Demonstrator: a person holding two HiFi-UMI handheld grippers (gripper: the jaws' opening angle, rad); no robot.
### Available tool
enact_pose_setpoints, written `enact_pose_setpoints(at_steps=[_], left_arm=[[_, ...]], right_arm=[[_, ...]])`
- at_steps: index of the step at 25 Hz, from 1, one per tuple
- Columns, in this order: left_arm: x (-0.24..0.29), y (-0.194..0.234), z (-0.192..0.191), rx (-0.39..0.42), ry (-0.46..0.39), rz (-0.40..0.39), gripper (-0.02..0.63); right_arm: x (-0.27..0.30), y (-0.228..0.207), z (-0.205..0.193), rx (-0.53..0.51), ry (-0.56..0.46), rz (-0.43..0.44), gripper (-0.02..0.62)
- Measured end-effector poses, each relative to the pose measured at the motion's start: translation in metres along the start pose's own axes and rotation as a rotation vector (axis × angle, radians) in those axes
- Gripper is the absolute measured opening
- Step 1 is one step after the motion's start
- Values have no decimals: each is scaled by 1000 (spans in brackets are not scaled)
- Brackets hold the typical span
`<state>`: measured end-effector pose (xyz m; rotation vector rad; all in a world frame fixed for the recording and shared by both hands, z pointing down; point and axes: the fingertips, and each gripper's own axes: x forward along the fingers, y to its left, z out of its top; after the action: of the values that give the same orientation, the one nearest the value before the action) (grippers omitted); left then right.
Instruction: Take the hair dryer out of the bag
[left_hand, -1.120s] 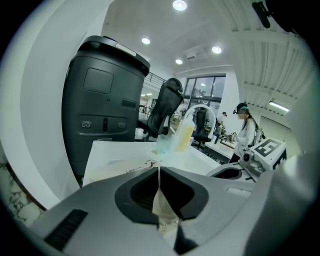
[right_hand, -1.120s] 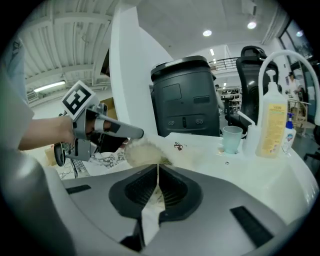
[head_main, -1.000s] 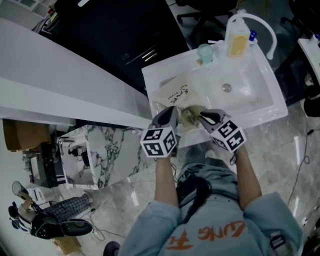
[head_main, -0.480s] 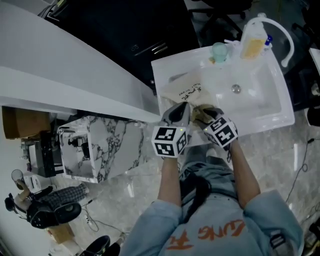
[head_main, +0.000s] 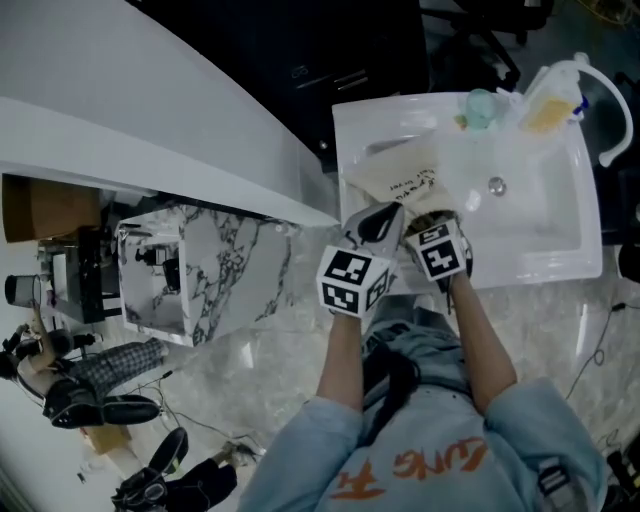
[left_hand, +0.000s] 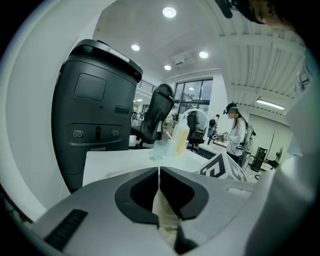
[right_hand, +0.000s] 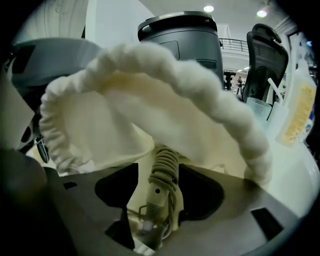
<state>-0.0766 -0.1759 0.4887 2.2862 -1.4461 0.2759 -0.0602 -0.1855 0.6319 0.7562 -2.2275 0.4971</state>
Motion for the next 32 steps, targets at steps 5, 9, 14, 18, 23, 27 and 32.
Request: enact_pose_setpoints(at_steps=[5, 9, 14, 18, 23, 27, 32], left_arm=[[3, 8, -5, -13, 10, -18, 12], [6, 19, -9, -48, 13, -31, 12], [9, 31, -15, -109, 29, -88, 14], [3, 47, -17, -129, 16, -115, 14], [-7, 87, -22, -162, 10, -30, 14], [-12, 114, -33, -166, 37, 66, 14], [-8, 136, -45, -165, 94, 138, 14]], right_arm=[[20, -9, 2, 2, 43, -46, 272], [35, -8, -6, 9, 96, -45, 275], [47, -17, -4, -48, 120, -88, 278], [55, -24, -3, -69, 156, -111, 268], [60, -27, 2, -38, 162, -84, 264], [61, -28, 3, -4, 171, -53, 244], [57, -31, 1, 23, 171, -35, 235]])
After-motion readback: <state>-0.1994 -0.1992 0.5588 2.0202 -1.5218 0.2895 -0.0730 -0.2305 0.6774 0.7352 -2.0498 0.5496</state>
